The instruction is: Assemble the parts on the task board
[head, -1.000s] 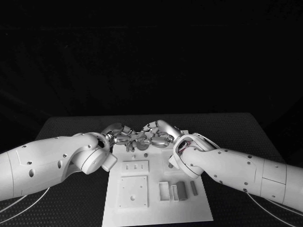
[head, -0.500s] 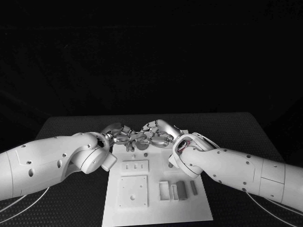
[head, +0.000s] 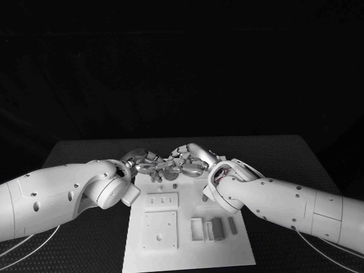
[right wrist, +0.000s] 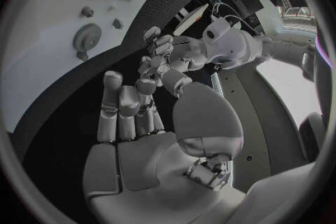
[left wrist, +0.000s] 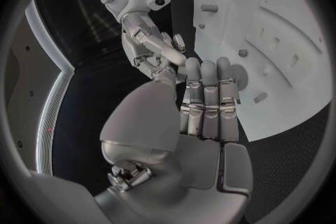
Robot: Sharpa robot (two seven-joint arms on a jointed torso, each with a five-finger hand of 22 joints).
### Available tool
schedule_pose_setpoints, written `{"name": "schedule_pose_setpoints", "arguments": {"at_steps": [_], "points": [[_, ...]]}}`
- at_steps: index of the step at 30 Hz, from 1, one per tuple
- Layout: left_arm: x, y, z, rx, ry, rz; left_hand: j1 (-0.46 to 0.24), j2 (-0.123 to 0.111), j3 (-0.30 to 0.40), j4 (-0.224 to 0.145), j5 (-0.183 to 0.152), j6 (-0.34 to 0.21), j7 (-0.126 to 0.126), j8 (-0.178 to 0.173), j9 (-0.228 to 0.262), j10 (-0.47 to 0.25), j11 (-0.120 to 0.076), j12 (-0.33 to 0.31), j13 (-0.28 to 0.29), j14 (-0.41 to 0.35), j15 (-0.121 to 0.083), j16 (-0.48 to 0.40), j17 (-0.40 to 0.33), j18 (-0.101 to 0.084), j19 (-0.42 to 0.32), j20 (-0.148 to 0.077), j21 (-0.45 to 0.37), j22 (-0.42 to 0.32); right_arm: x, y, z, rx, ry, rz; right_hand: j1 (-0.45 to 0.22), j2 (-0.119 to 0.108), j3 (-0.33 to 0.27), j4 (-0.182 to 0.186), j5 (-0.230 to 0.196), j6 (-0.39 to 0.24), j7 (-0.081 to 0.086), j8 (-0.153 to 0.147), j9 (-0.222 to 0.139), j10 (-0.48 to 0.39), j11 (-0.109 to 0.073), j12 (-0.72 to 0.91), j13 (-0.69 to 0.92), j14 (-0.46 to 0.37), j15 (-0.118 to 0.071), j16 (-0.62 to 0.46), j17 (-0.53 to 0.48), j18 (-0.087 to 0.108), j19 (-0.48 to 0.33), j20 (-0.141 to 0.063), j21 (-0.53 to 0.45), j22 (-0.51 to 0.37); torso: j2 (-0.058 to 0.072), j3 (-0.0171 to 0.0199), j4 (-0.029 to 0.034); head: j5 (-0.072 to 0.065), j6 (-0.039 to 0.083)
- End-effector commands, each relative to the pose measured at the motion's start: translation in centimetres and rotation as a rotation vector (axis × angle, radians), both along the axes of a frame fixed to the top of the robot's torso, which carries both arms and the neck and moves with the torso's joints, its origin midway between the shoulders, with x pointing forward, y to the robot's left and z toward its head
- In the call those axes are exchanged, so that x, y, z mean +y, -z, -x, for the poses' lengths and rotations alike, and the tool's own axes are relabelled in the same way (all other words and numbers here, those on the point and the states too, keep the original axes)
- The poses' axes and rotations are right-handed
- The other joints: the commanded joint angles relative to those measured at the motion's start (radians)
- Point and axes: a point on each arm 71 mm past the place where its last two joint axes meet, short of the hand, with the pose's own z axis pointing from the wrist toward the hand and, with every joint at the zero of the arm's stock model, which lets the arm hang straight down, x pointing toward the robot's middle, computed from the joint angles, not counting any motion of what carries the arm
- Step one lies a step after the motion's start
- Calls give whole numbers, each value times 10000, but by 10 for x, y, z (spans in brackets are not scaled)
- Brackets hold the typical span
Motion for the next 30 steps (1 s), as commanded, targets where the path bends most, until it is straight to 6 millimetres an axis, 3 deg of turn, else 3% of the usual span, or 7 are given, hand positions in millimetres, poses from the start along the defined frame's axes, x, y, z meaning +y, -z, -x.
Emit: {"name": "schedule_pose_setpoints", "arguments": {"at_steps": [1,7,13,15,20,24,30], "points": [[-3,1,2,385,135,246,-692,-307,252,3,10,127,-93,-71,-53,-750,-89,-38,-16,-99,18,105,-162,-51,1,74,-79,-12,1,-1,1,-269,-248,93,40,88,49,-8,3,1090,134,68,26,0,-83,65,-13,4,-60,33,7,71,15,-60,38,184,-1,4,-2,-4,-2],[-1,5,3,1025,280,275,-1508,-1010,917,7,106,-143,42,-249,-133,-1055,34,-83,-43,-425,123,311,-607,-63,-169,175,-278,16,0,-1,1,-331,-293,132,34,84,48,-10,3,1098,131,71,33,0,-85,62,-15,4,-62,31,6,71,12,-60,38,184,5,4,-5,-9,-24],[-2,7,4,1489,453,552,-1821,-1469,1381,-30,1363,-761,318,-471,-181,-1684,273,-41,30,-808,255,659,-894,-81,-421,314,-471,83,0,-1,1,-329,-370,161,29,79,48,-10,3,1100,129,70,37,1,-87,61,-17,5,-63,30,5,71,10,-60,39,183,-2,-8,12,-15,-33],[-2,7,5,1613,453,669,-1902,-1487,1445,-39,1718,-851,352,-467,-156,-1814,313,13,12,-891,272,768,-927,-86,-468,333,-508,106,0,-1,1,-323,-392,167,27,75,47,-11,3,1101,128,70,39,1,-88,60,-17,5,-64,29,4,71,9,-60,39,183,-3,-8,13,-20,-32],[-1,8,5,2096,337,1070,-1989,-1486,1553,-121,3383,-994,383,-367,-30,-2073,374,213,-76,-1168,340,1014,-1108,-97,-616,393,-617,206,0,-1,1,-323,-428,176,22,71,46,-10,3,1102,127,69,42,2,-89,59,-18,5,-65,28,4,71,8,-60,39,183,-3,-10,-2,-13,-36],[-1,9,5,2222,248,1282,-1920,-1364,1597,-358,4378,-1086,388,-248,116,-2257,423,328,-146,-1406,426,1130,-1234,-99,-765,470,-734,256,0,0,1,-295,-465,202,15,64,44,-10,3,1102,125,67,45,3,-90,58,-19,5,-66,27,3,71,6,-59,40,183,0,-10,8,-18,-33],[0,8,4,2157,180,1461,-2283,-1113,1870,-1027,5243,-1087,266,362,504,-2380,432,564,-247,-1595,493,1301,-1443,-91,-853,564,-875,331,0,0,1,-267,-506,230,8,59,43,-9,3,1100,124,64,47,3,-92,57,-21,5,-68,26,2,71,5,-58,41,183,-2,-11,19,-22,-38]]}}
